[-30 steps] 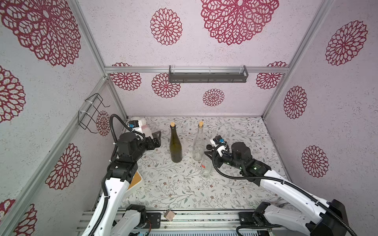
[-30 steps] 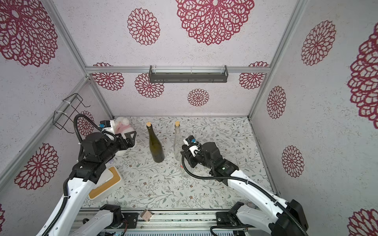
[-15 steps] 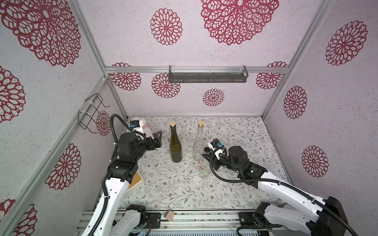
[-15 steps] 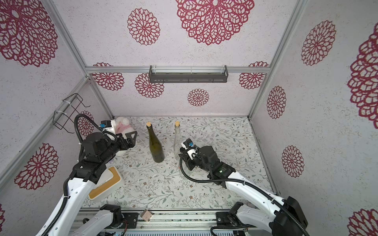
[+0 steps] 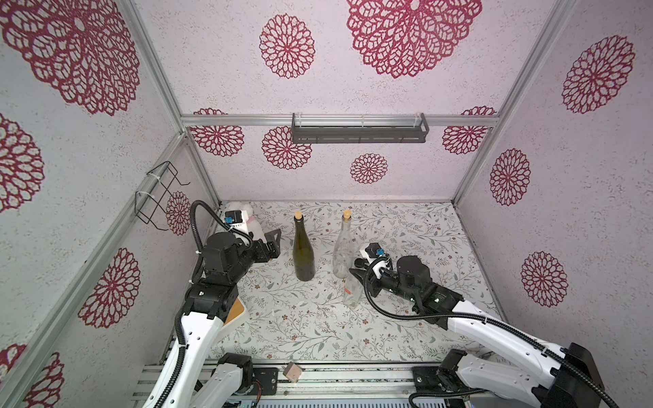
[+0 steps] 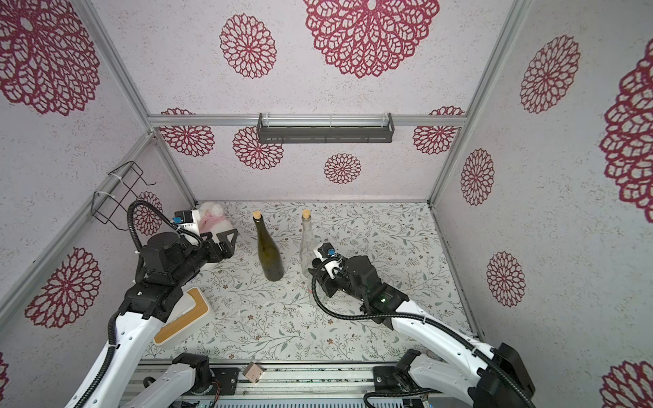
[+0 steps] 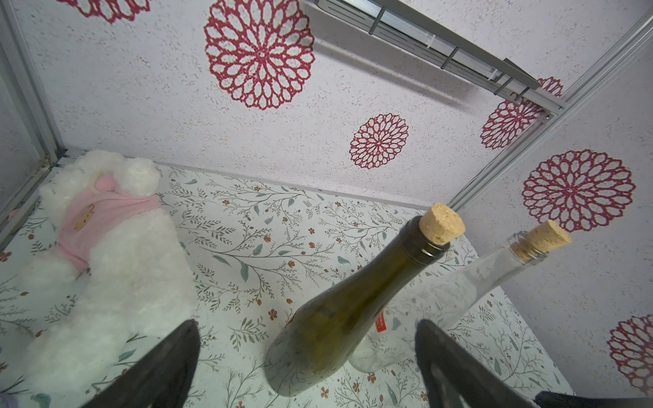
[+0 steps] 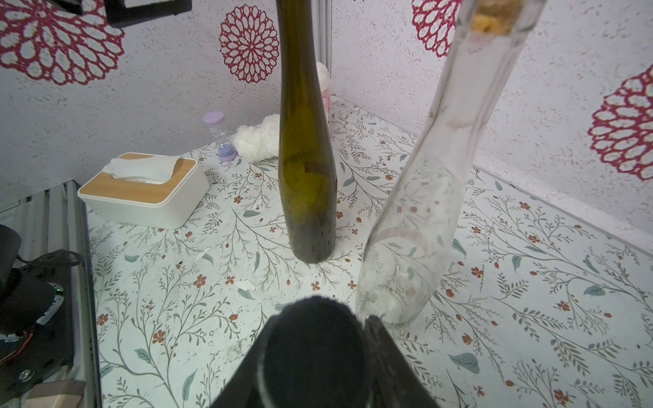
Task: Remove the label from the bottle
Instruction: Place the bottle at the center of the board.
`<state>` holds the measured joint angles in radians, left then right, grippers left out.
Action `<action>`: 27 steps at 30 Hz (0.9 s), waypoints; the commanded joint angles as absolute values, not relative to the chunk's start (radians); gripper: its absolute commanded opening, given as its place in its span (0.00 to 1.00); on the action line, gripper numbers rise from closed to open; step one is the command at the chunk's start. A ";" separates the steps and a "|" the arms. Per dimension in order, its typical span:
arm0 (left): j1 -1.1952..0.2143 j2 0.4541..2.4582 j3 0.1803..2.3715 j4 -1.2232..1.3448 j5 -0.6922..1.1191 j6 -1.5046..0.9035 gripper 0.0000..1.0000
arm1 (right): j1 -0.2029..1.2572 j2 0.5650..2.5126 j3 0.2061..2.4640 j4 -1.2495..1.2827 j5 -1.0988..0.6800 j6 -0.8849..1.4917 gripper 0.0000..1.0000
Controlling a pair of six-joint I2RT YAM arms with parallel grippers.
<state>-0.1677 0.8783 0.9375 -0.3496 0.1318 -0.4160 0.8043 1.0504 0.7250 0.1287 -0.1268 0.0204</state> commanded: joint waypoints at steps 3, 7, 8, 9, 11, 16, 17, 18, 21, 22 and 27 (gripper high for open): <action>-0.208 0.847 0.901 -0.330 0.145 -0.441 0.97 | 0.810 1.017 0.720 0.119 -0.149 0.059 0.50; -0.266 0.836 0.894 -0.347 0.124 -0.452 0.97 | 0.806 0.976 0.708 0.089 -0.149 0.075 0.55; -0.282 0.836 0.894 -0.356 0.117 -0.451 0.97 | 0.804 0.967 0.714 0.068 -0.150 0.074 0.57; -0.305 0.835 0.896 -0.365 0.106 -0.449 0.97 | 0.799 0.961 0.722 0.036 -0.156 0.072 0.59; -0.345 0.834 0.897 -0.379 0.091 -0.446 0.97 | 0.787 0.952 0.738 -0.015 -0.172 0.072 0.61; -0.423 0.836 0.903 -0.402 0.119 -0.466 0.97 | 0.722 0.897 0.739 -0.120 -0.260 0.096 0.63; -0.437 0.834 0.902 -0.404 0.134 -0.472 0.97 | 0.705 0.885 0.741 -0.146 -0.272 0.105 0.63; -0.453 0.831 0.903 -0.406 0.143 -0.478 0.97 | 0.684 0.869 0.735 -0.165 -0.283 0.115 0.63; -0.513 0.831 0.914 -0.423 0.150 -0.473 0.97 | 0.618 0.802 0.697 -0.171 -0.308 0.153 0.63; -0.536 0.837 0.921 -0.428 0.154 -0.463 0.97 | 0.593 0.783 0.686 -0.175 -0.308 0.162 0.64; -0.649 0.919 0.965 -0.419 0.229 -0.399 0.97 | 0.495 0.793 0.719 -0.270 -0.255 0.184 0.65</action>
